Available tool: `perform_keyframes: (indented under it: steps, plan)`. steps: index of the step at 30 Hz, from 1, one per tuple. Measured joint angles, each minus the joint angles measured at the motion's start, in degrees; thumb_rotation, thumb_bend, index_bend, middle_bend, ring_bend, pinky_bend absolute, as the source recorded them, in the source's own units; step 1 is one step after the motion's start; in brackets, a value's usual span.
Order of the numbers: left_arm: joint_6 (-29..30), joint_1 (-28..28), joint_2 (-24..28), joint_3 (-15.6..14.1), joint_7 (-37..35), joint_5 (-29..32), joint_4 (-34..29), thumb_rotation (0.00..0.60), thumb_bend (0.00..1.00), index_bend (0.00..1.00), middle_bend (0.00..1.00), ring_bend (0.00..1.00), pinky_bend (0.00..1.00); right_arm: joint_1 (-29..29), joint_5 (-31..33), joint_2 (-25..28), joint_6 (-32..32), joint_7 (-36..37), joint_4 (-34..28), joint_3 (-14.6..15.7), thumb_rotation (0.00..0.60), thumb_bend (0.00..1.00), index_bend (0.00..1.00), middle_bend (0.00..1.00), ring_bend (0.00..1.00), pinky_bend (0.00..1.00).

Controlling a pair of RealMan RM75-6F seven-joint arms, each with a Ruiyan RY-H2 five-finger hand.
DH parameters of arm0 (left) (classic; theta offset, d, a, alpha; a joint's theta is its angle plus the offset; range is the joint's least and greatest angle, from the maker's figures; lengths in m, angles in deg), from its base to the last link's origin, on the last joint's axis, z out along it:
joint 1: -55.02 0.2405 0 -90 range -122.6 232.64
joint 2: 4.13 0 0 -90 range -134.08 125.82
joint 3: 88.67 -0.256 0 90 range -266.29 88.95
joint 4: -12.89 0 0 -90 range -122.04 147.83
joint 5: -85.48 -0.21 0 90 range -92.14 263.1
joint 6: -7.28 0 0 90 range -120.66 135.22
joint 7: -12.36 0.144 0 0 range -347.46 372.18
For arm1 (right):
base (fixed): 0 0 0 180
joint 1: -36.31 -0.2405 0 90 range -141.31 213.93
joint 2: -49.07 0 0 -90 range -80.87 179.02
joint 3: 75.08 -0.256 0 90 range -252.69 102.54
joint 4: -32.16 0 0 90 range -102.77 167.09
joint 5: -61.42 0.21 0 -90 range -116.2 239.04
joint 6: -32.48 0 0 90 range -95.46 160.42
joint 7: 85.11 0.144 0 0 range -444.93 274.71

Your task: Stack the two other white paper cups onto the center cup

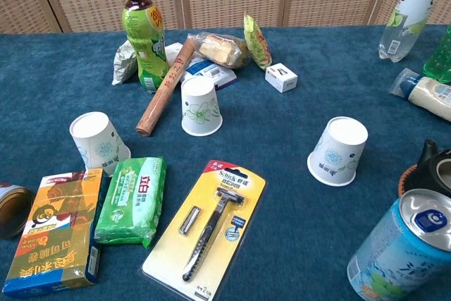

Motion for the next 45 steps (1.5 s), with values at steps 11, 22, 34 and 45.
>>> perform_keyframes:
  steps: [11,22,34,45]
  plan:
    - [-3.8,-2.2,1.5,-0.4,-1.6,-0.9,-2.0,0.6,0.38,0.0,0.0,0.0,0.0,0.4,0.3,0.5,0.6,0.7,-0.3,-0.2,0.6,0.02,0.0,0.0,0.0,0.0]
    - [-21.1,-12.7,6.7,1.6,7.2,4.6,-11.6,0.6,0.38,0.0,0.0,0.0,0.0,-0.3,-0.6,0.5,-0.2,0.3,-1.3,-0.1,0.6,0.02,0.0,0.0,0.0,0.0]
    - [-30.9,-25.4,1.8,5.0,29.3,29.3,-16.8,0.6,0.38,0.0,0.0,0.0,0.0,-0.2,0.2,0.9,-0.4,2.3,-0.7,-0.2,0.6,0.02,0.0,0.0,0.0,0.0]
    - [-28.8,-32.9,-9.8,3.8,39.9,40.4,-15.7,0.6,0.38,0.0,0.0,0.0,0.0,-0.2,0.2,1.0,-0.5,2.6,-0.7,-0.1,0.6,0.02,0.0,0.0,0.0,0.0]
